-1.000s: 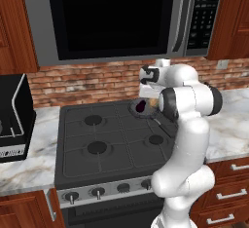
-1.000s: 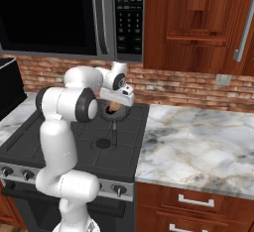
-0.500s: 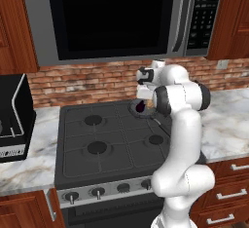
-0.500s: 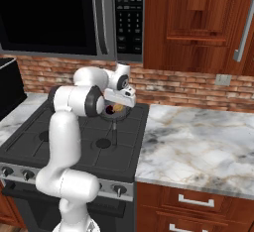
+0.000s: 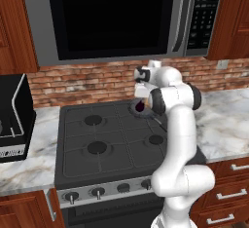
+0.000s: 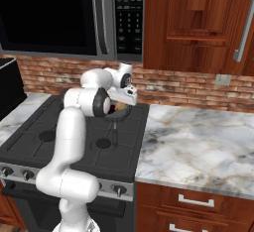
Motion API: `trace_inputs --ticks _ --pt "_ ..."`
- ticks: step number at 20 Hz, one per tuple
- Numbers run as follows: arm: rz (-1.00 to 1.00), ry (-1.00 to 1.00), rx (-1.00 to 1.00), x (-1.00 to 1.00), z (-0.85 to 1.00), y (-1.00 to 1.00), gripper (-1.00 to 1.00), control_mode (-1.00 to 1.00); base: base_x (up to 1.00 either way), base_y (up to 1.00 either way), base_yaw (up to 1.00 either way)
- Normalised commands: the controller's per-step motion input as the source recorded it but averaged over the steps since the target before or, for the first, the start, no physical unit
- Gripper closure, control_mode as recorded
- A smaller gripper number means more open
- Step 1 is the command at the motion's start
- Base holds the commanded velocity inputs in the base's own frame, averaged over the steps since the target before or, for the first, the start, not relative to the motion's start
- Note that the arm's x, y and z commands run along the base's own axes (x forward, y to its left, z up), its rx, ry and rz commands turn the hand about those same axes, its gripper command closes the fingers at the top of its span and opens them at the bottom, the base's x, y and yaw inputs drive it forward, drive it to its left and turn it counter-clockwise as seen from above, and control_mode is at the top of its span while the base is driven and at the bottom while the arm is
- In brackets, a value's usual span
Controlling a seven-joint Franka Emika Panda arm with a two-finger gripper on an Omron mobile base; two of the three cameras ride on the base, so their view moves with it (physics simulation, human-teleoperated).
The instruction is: Put the onion and eggplant in the pan. Then turn on the rear right burner and set the heat to medium.
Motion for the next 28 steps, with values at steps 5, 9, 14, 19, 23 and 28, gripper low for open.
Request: trace_inputs --ticks 5,9,14,19,23,28 --pt "-0.01 0.01 0.00 0.00 0.00 0.00 -1.00 -1.00 0.00 0.00 0.00" --pt "0.00 0.00 0.00 -0.02 0.00 0.00 -1.00 -1.00 0.00 0.00 0.00" --pt "0.00 0.00 0.00 -0.38 0.00 0.00 -1.00 -1.00 0.00 0.00 0.00" --pt "0.00 0.00 0.00 -0.54 0.00 -0.01 -1.00 -1.00 0.00 0.00 0.00" --pt "0.00 -0.02 0.00 -0.49 0.03 -0.02 -1.00 -1.00 0.00 0.00 0.00" --pt "0.00 0.00 0.00 -0.60 0.00 -0.12 -1.00 -1.00 0.00 0.00 0.00"
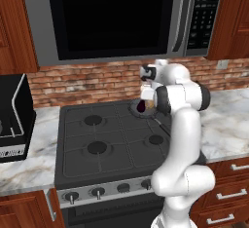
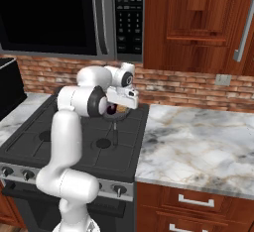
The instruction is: Put the onion and eggplant in the pan. Then turn on the rear right burner and set the heat to medium.
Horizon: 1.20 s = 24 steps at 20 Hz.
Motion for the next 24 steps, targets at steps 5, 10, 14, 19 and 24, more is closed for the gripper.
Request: trace_inputs --ticks 5,10,14,19,24 --pt "0.00 0.00 0.00 -0.73 0.04 -0.03 -1.00 -1.00 0.00 0.00 0.00" --pt "0.00 -0.05 0.01 -0.81 0.12 0.00 -1.00 -1.00 0.00 0.00 0.00" --pt "0.00 -0.06 0.00 -0.79 0.28 0.00 -1.00 -1.00 0.00 0.00 0.00" --pt "0.01 -0.05 0.00 -0.84 0.34 0.00 -1.00 -1.00 0.00 0.00 0.00" --pt "0.01 -0.02 0.00 -0.75 0.16 0.00 -1.00 -1.00 0.00 0.00 0.00"
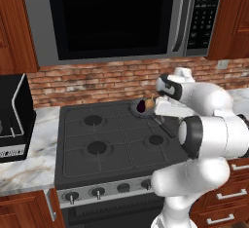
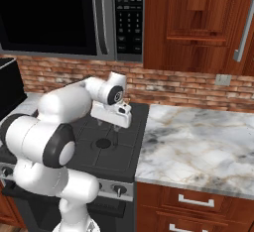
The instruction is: Put the onion and eggplant in the pan. Then turn on the rear right burner and set the heat to medium.
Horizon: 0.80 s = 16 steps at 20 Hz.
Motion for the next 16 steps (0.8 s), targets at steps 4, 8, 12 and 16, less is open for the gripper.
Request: trace_inputs --ticks 4,8,12,16 --pt "0.05 -0.07 0.00 -0.55 0.14 0.00 -1.00 -1.00 0.00 0.00 0.00" --pt "0.09 -0.16 0.00 -0.55 0.36 0.03 -1.00 -1.00 0.00 0.00 0.00" --pt "0.10 -0.15 0.00 -0.20 0.43 0.00 -1.00 -1.00 0.00 0.00 0.00" --pt "0.05 -0.18 0.00 -0.09 0.04 0.03 -1.00 -1.00 0.00 0.00 0.00"
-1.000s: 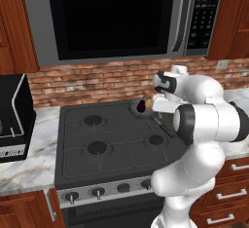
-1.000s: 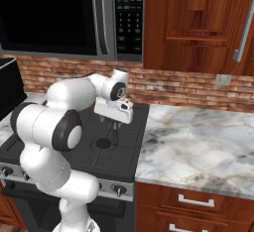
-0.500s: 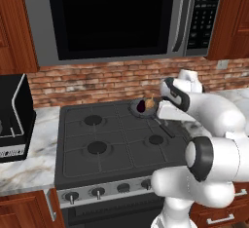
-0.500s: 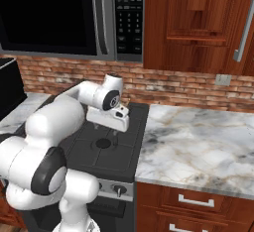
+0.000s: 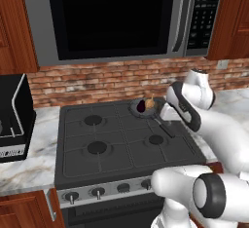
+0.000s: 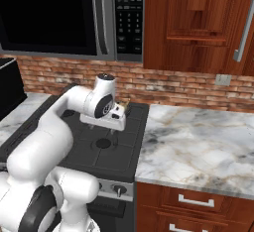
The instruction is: Put the onion and eggplant in the pan. Then turn on the rear right burner and set the heat to medium.
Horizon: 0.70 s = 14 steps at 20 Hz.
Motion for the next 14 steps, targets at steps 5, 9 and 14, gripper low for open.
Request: trace_inputs --ticks 5,9,14 --pt "0.05 -0.27 -0.01 -0.12 -0.03 0.11 -1.00 -1.00 0.00 0.00 0.00" --pt "0.01 -0.13 -0.01 -0.08 0.05 0.00 -1.00 -1.00 0.00 0.00 0.00" --pt "0.00 -0.03 -0.04 -0.53 0.24 0.04 -1.00 -1.00 0.00 0.00 0.00"
